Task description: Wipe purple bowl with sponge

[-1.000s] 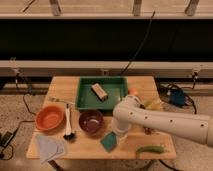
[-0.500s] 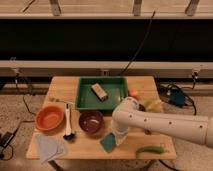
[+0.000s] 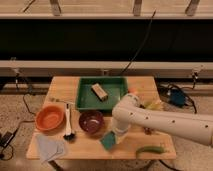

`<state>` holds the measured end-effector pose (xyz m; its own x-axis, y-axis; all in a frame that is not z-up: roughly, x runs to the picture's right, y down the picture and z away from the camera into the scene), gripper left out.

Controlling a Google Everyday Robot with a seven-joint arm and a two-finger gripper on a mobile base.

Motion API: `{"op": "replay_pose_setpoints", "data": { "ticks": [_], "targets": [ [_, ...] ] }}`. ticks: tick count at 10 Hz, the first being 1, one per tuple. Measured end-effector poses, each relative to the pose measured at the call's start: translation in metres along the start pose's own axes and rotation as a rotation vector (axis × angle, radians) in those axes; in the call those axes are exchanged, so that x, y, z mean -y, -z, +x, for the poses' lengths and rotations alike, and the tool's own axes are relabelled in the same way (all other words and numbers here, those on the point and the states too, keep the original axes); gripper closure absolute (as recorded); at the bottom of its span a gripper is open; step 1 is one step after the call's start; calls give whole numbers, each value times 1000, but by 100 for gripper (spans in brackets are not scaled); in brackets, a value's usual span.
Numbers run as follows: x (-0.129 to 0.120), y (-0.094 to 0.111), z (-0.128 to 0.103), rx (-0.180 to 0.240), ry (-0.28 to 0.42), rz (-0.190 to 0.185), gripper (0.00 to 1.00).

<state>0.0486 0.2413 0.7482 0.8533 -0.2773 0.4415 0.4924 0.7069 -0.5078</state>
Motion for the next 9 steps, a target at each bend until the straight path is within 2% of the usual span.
{"op": "replay_pose_setpoints", "data": {
  "ticks": [3,5,7,9],
  "targets": [
    [9,56,-10,14,5,41,100],
    [21,79,-16,13,15,66,100],
    [47,84,-22,11,16,68,100],
    [76,73,-32,6,17,54,100]
  ]
}}
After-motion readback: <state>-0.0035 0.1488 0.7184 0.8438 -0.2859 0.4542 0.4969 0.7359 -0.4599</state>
